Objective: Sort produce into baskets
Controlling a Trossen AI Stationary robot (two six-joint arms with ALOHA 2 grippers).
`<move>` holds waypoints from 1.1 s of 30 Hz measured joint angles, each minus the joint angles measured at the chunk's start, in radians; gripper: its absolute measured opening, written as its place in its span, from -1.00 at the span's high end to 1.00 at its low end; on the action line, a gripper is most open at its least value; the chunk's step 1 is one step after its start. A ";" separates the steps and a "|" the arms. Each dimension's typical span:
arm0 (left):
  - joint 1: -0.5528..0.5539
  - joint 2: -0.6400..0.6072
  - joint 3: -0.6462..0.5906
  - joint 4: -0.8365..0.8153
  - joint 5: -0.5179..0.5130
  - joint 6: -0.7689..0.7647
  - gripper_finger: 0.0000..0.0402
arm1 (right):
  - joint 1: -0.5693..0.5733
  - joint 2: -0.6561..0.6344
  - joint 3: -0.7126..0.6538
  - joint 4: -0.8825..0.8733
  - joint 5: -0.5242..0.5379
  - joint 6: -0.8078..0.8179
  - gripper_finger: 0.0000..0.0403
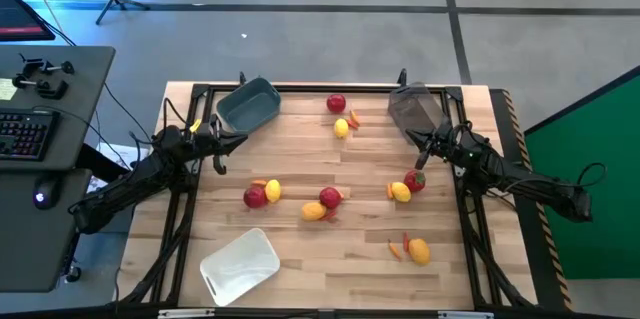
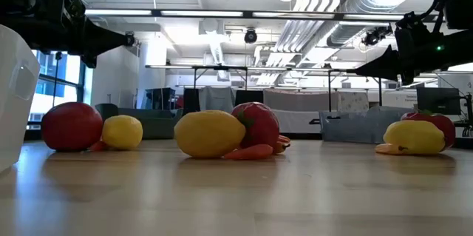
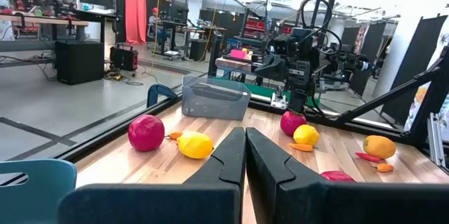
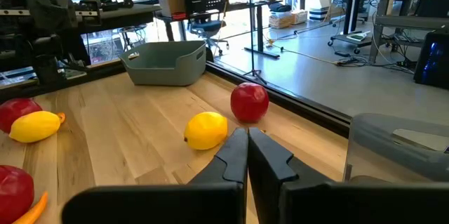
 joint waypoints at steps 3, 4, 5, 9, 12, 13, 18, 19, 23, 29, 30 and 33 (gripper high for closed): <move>0.015 0.025 0.000 0.008 0.003 0.001 1.00 | 0.000 0.000 0.000 0.000 0.000 0.000 1.00; 0.022 0.042 0.000 0.000 0.001 0.000 1.00 | 0.000 0.000 0.000 0.000 0.000 0.000 1.00; 0.025 0.055 0.000 -0.004 -0.001 0.000 1.00 | 0.000 0.000 0.000 0.000 0.000 0.000 1.00; 0.029 0.080 0.001 0.003 0.000 0.000 1.00 | 0.000 0.000 0.000 0.000 0.000 0.000 1.00; 0.029 0.085 0.001 -0.001 0.000 0.000 1.00 | 0.000 0.000 0.000 0.000 0.000 0.000 1.00; 0.029 0.085 0.001 0.002 0.000 0.000 1.00 | 0.000 0.000 0.000 0.000 0.000 0.000 1.00; 0.029 0.085 0.001 0.001 0.000 0.000 1.00 | 0.000 0.000 0.000 0.000 0.000 0.000 1.00; 0.029 0.085 0.001 0.000 0.000 0.000 1.00 | 0.000 0.000 0.000 0.000 0.000 0.000 1.00; 0.029 0.085 0.001 0.000 0.000 0.000 1.00 | 0.000 0.000 0.000 0.000 0.000 0.000 1.00; 0.029 0.085 0.001 0.002 -0.002 0.008 1.00 | 0.000 0.000 0.000 0.000 0.000 0.000 1.00; 0.029 0.085 0.001 0.003 -0.002 0.008 1.00 | 0.000 0.000 0.000 0.000 0.000 0.000 1.00; 0.029 0.085 0.001 0.004 -0.002 0.007 1.00 | 0.000 0.000 0.000 0.000 0.000 0.000 1.00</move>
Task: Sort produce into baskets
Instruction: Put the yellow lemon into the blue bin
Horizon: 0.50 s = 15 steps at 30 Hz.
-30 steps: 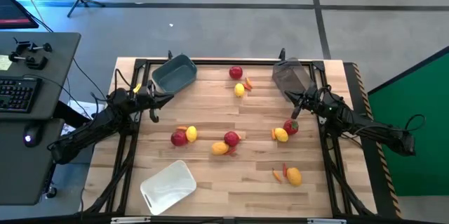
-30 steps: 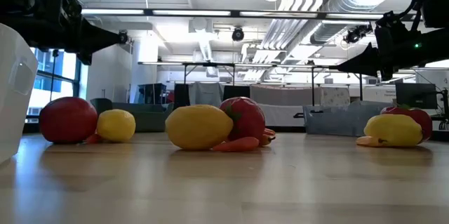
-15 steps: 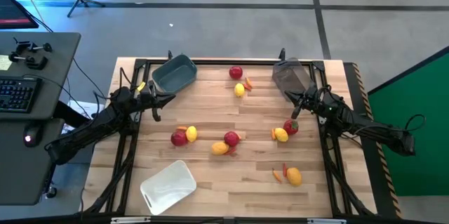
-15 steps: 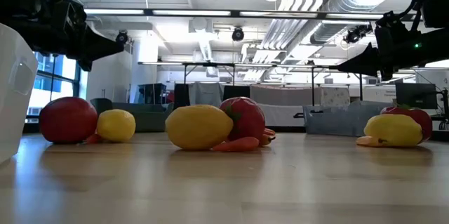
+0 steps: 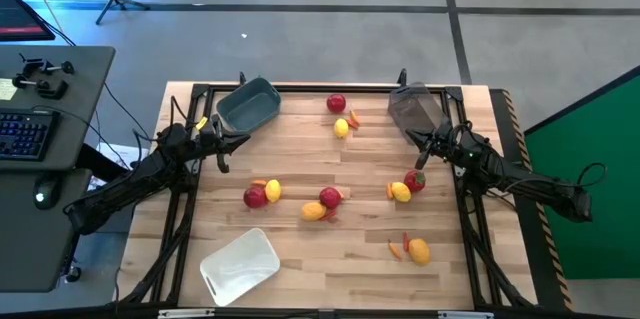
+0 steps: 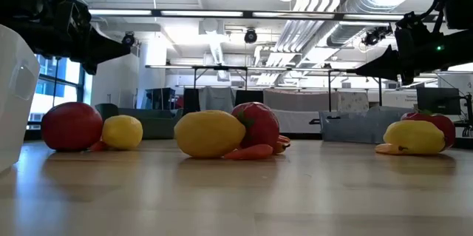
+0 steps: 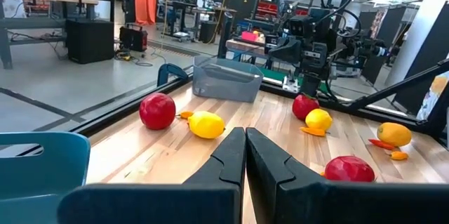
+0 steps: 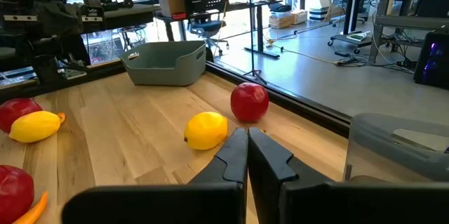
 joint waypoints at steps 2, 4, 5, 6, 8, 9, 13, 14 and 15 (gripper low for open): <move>0.000 0.000 0.000 0.008 -0.001 -0.005 1.00 | 0.000 0.000 0.000 0.000 0.000 0.000 1.00; 0.000 0.000 0.000 0.024 -0.002 -0.005 1.00 | 0.000 0.000 0.000 0.000 0.000 0.000 1.00; 0.000 0.000 0.000 0.034 -0.002 -0.007 1.00 | 0.000 0.000 0.000 0.000 0.000 0.000 1.00; -0.001 0.000 0.000 0.046 -0.002 -0.011 1.00 | 0.000 0.000 0.000 0.000 0.000 0.000 1.00; -0.002 0.000 0.000 0.071 -0.012 -0.024 1.00 | 0.000 0.000 0.000 0.000 0.000 0.000 1.00; -0.002 0.000 0.000 0.086 -0.030 -0.029 1.00 | 0.000 0.000 0.000 0.000 0.000 0.000 1.00; -0.002 0.000 0.000 0.179 -0.080 -0.134 1.00 | 0.000 0.000 0.000 0.000 0.000 0.000 1.00; -0.002 0.000 0.000 0.209 -0.082 -0.152 1.00 | 0.000 0.000 0.000 0.000 0.000 0.000 1.00; -0.002 0.000 0.000 0.235 -0.082 -0.161 1.00 | 0.000 0.000 0.000 0.000 0.000 0.000 1.00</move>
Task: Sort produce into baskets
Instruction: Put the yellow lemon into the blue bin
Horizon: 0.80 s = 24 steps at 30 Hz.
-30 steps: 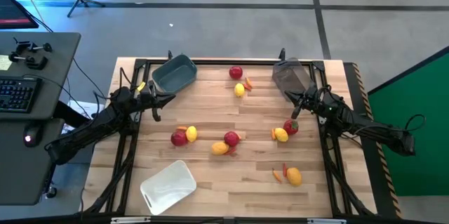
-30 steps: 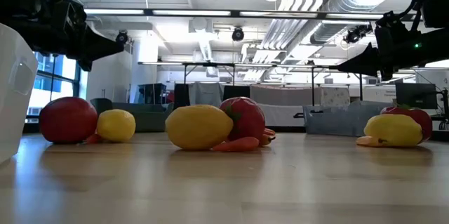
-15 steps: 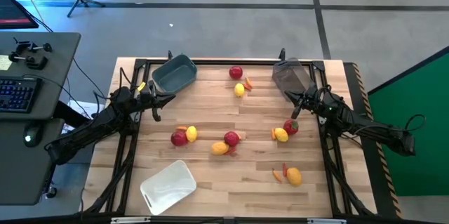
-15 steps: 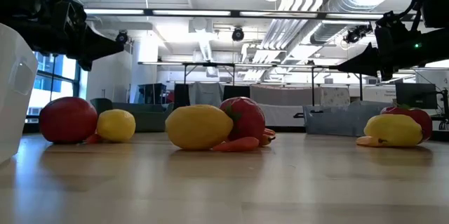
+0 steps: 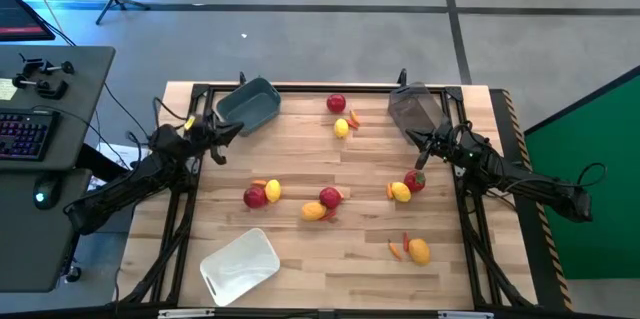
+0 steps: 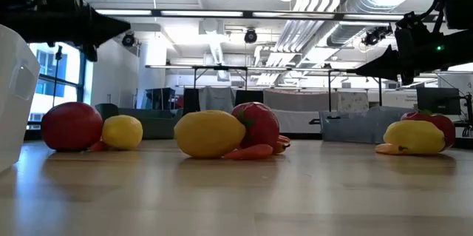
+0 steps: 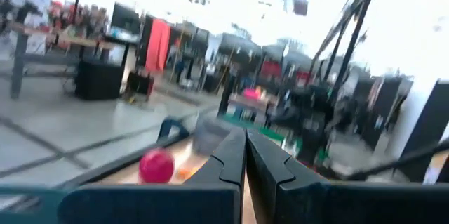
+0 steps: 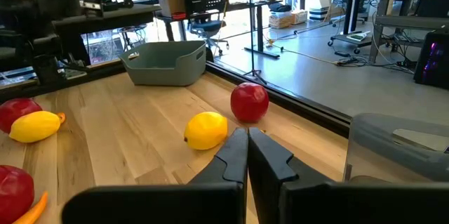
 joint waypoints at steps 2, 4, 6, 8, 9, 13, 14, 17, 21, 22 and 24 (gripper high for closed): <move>-0.001 0.000 0.000 0.030 0.005 -0.001 1.00 | 0.000 0.000 0.000 0.000 0.000 0.000 1.00; -0.001 0.000 0.000 0.044 0.023 -0.003 1.00 | 0.000 0.000 0.000 0.000 0.000 0.000 1.00; -0.001 0.000 0.000 0.056 0.027 -0.001 1.00 | 0.000 0.000 0.000 0.000 0.000 0.000 1.00; -0.001 0.000 0.000 0.053 0.022 0.029 1.00 | 0.000 0.000 0.000 0.000 0.000 0.000 1.00; -0.001 0.000 0.000 0.052 0.019 0.048 1.00 | 0.000 0.000 0.000 0.000 0.000 0.000 1.00; -0.001 0.000 0.000 0.065 0.019 0.047 1.00 | 0.000 0.000 0.000 0.000 0.000 0.000 1.00; -0.001 0.000 0.000 0.078 0.019 0.043 1.00 | 0.000 0.000 0.000 0.000 0.000 0.000 1.00; 0.000 0.000 0.000 0.115 0.006 0.039 1.00 | 0.000 0.000 0.000 0.000 0.000 0.000 1.00; 0.000 -0.001 0.000 0.195 -0.066 -0.020 1.00 | 0.000 0.000 0.000 0.000 0.000 0.000 1.00; 0.000 -0.001 0.000 0.208 -0.086 -0.025 1.00 | 0.000 0.000 0.000 0.000 0.000 0.000 1.00; 0.000 0.000 0.000 0.235 -0.108 -0.030 1.00 | 0.000 0.000 0.000 0.000 0.000 0.000 1.00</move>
